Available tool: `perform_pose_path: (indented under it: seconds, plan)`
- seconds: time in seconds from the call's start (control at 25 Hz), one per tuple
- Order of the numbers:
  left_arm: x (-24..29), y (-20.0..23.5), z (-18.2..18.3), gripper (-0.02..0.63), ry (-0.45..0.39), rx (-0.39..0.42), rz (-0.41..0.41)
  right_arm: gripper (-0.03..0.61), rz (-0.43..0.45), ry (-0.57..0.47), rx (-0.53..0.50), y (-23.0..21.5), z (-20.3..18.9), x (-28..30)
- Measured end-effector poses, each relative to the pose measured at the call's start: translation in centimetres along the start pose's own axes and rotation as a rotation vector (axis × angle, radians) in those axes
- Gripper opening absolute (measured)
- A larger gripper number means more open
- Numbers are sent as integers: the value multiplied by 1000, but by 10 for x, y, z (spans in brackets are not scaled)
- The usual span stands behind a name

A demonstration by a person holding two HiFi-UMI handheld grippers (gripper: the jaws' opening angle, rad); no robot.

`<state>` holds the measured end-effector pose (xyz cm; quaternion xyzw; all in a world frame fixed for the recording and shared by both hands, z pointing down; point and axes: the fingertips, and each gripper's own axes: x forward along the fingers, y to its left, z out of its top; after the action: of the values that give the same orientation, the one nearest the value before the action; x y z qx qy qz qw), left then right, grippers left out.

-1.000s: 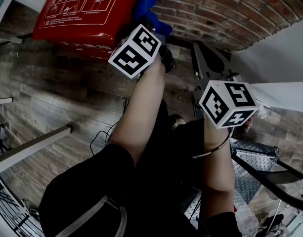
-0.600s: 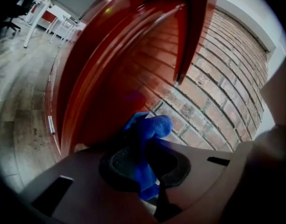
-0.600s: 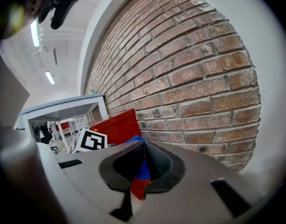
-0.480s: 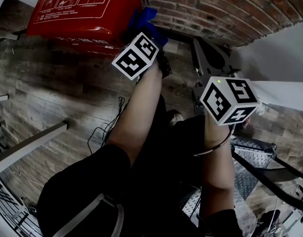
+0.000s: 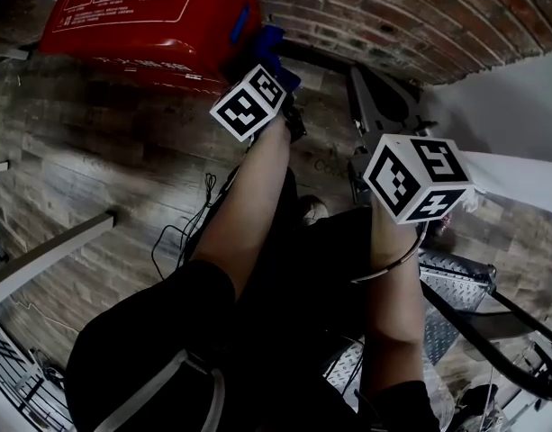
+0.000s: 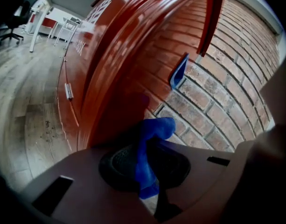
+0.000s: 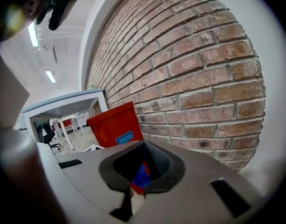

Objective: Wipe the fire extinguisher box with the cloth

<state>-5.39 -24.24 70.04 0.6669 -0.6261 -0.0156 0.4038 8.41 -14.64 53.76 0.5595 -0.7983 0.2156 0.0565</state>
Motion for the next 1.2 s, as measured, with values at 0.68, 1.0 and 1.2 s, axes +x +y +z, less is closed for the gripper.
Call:
perform_pose_path:
  seconds: [0.68,1.0,1.2]
  plan:
    - [56,69,-76,41,128,36,209,17,93,-6,7,0,8,9]
    - [83,105,-120,41,185,47,291,17,135,-23,40,-4,10,-3]
    - [92,119,-138,41,224,30,327,17,135,-44,45,-8,12,-18]
